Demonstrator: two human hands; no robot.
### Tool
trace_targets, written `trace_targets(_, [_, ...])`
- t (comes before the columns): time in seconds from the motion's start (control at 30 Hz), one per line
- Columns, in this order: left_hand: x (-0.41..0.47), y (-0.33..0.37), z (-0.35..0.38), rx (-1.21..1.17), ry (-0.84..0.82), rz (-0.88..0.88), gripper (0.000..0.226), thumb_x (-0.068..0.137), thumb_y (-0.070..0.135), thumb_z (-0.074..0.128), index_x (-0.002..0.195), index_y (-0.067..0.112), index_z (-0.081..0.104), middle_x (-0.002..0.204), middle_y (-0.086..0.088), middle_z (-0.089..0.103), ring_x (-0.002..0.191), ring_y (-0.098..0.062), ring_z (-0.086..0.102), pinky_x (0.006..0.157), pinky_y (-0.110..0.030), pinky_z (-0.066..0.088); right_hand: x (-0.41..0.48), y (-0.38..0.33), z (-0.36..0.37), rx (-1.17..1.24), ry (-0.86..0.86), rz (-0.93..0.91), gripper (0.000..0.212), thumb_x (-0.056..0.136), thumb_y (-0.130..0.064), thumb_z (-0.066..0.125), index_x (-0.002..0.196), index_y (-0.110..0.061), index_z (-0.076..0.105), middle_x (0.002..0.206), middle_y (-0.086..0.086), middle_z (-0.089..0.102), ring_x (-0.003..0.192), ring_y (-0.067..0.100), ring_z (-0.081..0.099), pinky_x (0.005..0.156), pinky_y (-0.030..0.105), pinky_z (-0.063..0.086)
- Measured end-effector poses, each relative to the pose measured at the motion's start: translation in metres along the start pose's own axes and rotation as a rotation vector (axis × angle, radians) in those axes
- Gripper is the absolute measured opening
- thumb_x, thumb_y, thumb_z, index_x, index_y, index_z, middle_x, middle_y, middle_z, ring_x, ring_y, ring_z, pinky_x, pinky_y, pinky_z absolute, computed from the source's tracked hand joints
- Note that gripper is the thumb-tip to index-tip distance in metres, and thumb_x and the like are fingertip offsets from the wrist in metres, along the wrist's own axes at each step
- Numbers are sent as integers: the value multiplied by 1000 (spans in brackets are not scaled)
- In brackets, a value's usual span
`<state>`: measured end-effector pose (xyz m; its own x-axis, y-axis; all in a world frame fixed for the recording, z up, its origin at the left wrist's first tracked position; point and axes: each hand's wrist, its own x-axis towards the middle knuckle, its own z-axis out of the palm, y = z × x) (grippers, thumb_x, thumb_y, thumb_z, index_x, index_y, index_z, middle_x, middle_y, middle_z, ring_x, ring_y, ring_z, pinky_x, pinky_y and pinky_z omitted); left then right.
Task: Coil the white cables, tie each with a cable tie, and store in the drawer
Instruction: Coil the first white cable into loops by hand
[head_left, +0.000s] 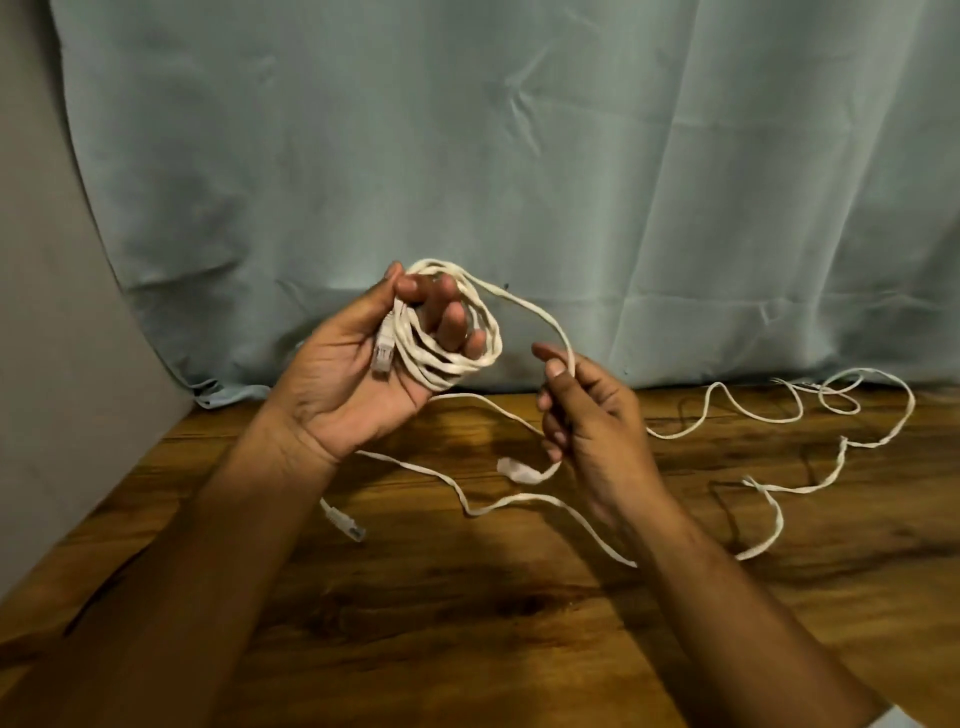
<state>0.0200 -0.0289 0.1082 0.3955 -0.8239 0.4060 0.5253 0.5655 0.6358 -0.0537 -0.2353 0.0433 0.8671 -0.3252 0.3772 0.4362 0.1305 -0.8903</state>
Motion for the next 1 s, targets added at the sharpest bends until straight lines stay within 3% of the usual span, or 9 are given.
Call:
trace_targets(0.1, [4, 1, 4, -1, 136, 162, 38, 108, 28, 41, 87, 8, 66, 112, -14, 75, 103, -30, 74, 102, -47, 54, -5, 11, 10, 25, 97, 43, 24, 104, -21, 59, 123, -9, 68, 66, 1, 51, 52, 13, 38, 41, 22, 35])
trace_targets(0.23, [6, 1, 4, 54, 272, 309, 39, 109, 29, 36, 81, 15, 60, 117, -12, 74, 109, -30, 73, 103, -48, 51, -9, 10, 13, -59, 185, -104, 18, 104, -11, 58, 122, -12, 59, 76, 7, 63, 52, 12, 52, 40, 24, 44])
trace_targets(0.37, [6, 3, 1, 40, 379, 387, 36, 110, 28, 35, 82, 17, 56, 117, -12, 74, 109, -31, 73, 100, -50, 52, -10, 10, 14, -69, 84, -79, 9, 103, -1, 57, 106, -9, 60, 83, 7, 71, 51, 15, 62, 38, 26, 49])
trace_targets(0.53, [3, 12, -7, 25, 422, 420, 37, 110, 27, 35, 83, 16, 57, 118, -11, 75, 115, -31, 71, 102, -46, 50, -8, 17, 18, -95, -90, 12, 24, 104, 1, 52, 119, -5, 70, 102, 12, 78, 78, 20, 74, 61, 28, 63])
trace_targets(0.63, [1, 13, -9, 45, 448, 431, 36, 110, 28, 34, 84, 16, 56, 117, -11, 75, 116, -31, 70, 104, -45, 48, -10, 23, 20, -174, -177, 12, 33, 102, 7, 53, 119, -13, 72, 106, 7, 79, 97, 19, 77, 77, 29, 63])
trace_targets(0.7, [2, 11, -9, 56, 470, 430, 36, 109, 29, 34, 82, 17, 55, 118, -11, 75, 119, -30, 68, 105, -44, 48, -13, 26, 20, -298, -209, -83, 32, 100, 5, 60, 115, -19, 74, 100, 2, 80, 95, 16, 77, 81, 29, 61])
trace_targets(0.83, [5, 6, -11, 130, 532, 423, 38, 109, 31, 33, 80, 18, 54, 118, -13, 74, 122, -31, 66, 110, -44, 45, -17, 21, 17, -793, -247, -476, 19, 99, -19, 66, 113, -19, 78, 102, -6, 66, 96, 11, 66, 79, 37, 56])
trace_targets(0.93, [10, -2, -14, 211, 569, 382, 37, 109, 34, 35, 82, 18, 55, 123, -17, 72, 125, -32, 64, 114, -44, 41, -20, 11, 21, -966, -359, -572, 26, 102, -33, 59, 114, -19, 77, 109, -5, 59, 100, 12, 61, 80, 40, 54])
trace_targets(1.0, [14, -11, -16, 248, 600, 332, 37, 109, 35, 36, 83, 18, 57, 134, -20, 66, 129, -33, 61, 117, -44, 38, -24, 6, 26, -1057, -436, -610, 23, 103, -32, 59, 108, -17, 76, 105, -3, 62, 94, 14, 61, 76, 42, 53])
